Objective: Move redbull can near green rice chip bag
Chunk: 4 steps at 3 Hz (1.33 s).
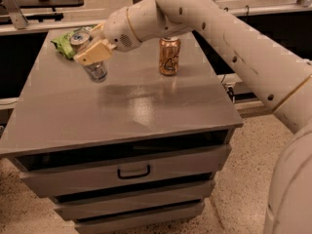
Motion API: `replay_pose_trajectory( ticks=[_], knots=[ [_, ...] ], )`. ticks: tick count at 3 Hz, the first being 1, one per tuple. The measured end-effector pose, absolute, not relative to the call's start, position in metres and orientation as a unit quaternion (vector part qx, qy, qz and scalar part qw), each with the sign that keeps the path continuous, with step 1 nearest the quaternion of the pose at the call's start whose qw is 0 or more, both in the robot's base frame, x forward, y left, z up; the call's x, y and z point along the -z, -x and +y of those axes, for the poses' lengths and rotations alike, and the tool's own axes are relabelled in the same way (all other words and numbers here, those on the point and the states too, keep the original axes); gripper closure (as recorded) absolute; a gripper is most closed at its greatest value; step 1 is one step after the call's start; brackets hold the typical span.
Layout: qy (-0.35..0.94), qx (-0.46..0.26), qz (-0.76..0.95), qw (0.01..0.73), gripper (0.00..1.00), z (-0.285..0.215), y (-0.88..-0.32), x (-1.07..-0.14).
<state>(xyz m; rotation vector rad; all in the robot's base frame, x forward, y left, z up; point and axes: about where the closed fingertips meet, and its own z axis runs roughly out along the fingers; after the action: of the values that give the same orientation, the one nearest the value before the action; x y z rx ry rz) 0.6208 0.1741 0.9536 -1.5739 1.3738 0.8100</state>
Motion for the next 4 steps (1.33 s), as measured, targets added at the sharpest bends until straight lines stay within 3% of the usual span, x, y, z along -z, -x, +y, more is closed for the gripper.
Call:
replay_pose_trajectory(
  ticks=[2, 4],
  knots=[
    [0.631, -0.311, 0.556, 0.443, 1.0, 0.167, -0.632, -0.956],
    [0.625, -0.286, 0.552, 0.473, 1.0, 0.161, -0.711, -0.95]
  ],
)
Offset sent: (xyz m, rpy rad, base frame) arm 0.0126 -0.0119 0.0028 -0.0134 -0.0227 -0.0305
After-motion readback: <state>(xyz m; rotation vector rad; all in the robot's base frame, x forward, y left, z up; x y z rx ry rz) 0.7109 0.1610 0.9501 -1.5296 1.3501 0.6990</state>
